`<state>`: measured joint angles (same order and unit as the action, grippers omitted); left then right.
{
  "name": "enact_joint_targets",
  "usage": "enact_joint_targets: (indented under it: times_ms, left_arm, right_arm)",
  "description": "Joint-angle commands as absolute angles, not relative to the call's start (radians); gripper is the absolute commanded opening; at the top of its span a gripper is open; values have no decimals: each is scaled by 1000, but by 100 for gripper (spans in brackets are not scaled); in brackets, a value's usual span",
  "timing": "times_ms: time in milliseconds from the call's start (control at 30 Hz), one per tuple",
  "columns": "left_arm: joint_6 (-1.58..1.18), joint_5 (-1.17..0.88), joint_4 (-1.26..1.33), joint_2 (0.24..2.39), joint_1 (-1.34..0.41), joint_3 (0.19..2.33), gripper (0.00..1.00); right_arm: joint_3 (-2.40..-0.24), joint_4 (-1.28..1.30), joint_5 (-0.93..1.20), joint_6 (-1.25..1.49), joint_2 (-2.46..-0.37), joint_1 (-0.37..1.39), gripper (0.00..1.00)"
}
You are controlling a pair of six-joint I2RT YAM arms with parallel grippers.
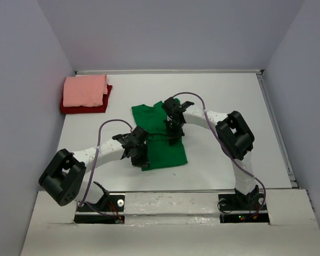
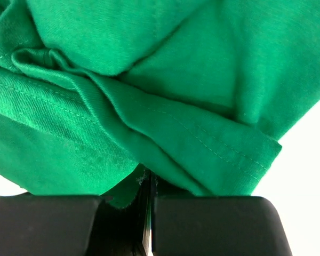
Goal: Fold and stack the t-shirts
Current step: Fold the folded rectangular tshirt in 1/3 of the way
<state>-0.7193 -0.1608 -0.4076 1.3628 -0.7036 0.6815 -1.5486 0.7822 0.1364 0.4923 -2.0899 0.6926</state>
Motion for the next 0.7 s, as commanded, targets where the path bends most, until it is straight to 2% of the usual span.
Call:
enact_joint_targets:
  times_ms: [0,533,667]
  left_arm:
    - [-723,-166,-428,1339,-719,704,0]
    - [-706,-183,-416,1374,-732,709,0]
    - [-700,-164,-428,1365,-733,727,0]
  right_arm:
    - [-1626,758,74,456,-2175,693,0]
    - [-1787,845,26,403,-2236,630,0]
    - [-1750,845,55,419,-2192,630,0]
